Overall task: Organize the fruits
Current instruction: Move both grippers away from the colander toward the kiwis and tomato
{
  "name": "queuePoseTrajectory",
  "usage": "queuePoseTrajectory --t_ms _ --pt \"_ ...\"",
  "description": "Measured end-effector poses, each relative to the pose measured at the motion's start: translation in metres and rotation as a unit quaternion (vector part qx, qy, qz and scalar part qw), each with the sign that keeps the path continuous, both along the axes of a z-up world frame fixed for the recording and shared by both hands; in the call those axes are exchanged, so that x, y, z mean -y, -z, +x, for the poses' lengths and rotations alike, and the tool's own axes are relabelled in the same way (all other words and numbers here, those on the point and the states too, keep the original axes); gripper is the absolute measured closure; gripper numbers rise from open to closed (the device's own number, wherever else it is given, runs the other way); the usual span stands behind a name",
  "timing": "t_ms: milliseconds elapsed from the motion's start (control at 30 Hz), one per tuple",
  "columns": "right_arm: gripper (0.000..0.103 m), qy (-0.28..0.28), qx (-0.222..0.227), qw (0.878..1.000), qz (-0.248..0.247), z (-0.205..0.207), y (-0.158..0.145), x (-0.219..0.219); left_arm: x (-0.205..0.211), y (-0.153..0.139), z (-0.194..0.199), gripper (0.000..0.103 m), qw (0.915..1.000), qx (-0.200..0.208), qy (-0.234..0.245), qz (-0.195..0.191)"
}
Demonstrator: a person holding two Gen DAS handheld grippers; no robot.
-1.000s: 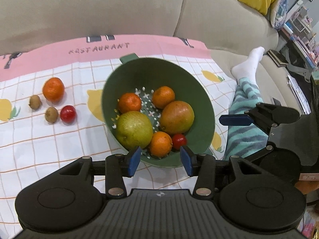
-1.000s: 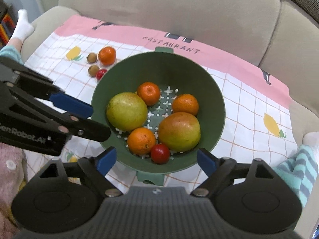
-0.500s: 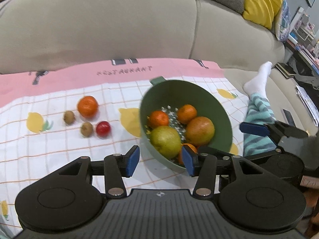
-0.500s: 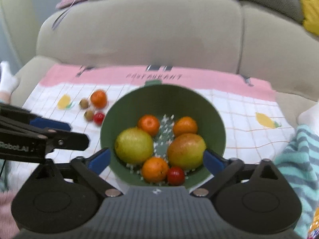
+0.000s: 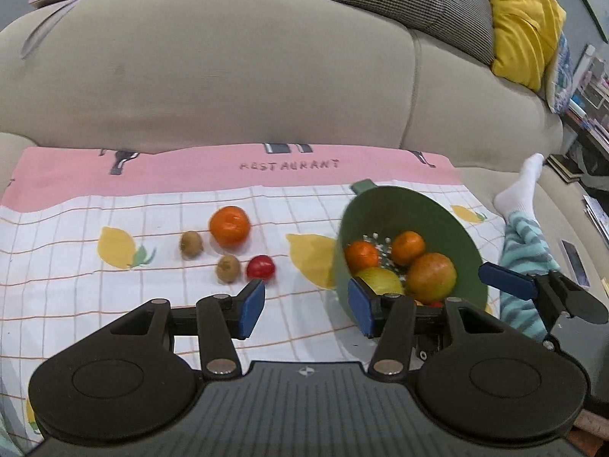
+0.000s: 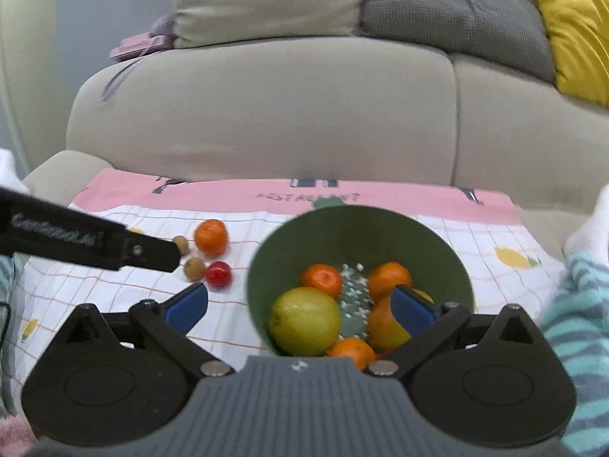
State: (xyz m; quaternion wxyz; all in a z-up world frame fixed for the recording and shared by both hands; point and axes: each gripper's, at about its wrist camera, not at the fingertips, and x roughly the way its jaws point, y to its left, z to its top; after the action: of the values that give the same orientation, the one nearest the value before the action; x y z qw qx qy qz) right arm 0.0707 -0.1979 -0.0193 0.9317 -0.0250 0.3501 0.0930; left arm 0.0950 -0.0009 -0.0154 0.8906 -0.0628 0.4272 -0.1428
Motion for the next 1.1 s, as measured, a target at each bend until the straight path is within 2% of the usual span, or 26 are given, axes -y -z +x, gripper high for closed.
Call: queuePoseTrajectory --t_ms 400,533,667,800,867,933,1000,1100 --pt "0.004 -0.072 0.049 0.995 -0.045 0.006 0.007 -0.054 -0.039 0.011 0.007 0.044 0.9986 0.037 -0.03 0.023" --pt "0.004 -0.091 0.053 0.993 -0.058 0.012 0.011 -0.069 -0.055 0.017 0.014 0.044 0.9981 0.033 -0.046 0.023" --pt "0.004 -0.11 0.063 0.989 -0.076 0.019 0.016 -0.084 -0.067 0.027 0.02 0.05 0.9976 0.025 -0.061 0.019" --pt "0.004 -0.121 0.073 0.986 -0.091 0.028 0.021 -0.097 -0.074 0.039 0.026 0.063 0.9977 0.016 -0.06 0.025" --pt "0.004 -0.124 0.07 0.986 -0.09 0.034 0.025 -0.102 -0.075 0.045 0.028 0.063 0.9977 0.014 -0.058 0.033" --pt "0.006 -0.125 0.068 0.986 -0.091 0.04 0.03 -0.107 -0.079 0.051 0.032 0.065 0.9976 0.006 -0.062 0.031" --pt "0.016 -0.131 0.067 0.984 -0.1 0.046 0.036 -0.114 -0.084 0.056 0.036 0.065 0.9973 0.002 -0.067 0.028" --pt "0.021 -0.14 0.068 0.981 -0.117 0.053 0.044 -0.122 -0.089 0.06 0.039 0.065 0.9968 0.009 -0.075 0.028"
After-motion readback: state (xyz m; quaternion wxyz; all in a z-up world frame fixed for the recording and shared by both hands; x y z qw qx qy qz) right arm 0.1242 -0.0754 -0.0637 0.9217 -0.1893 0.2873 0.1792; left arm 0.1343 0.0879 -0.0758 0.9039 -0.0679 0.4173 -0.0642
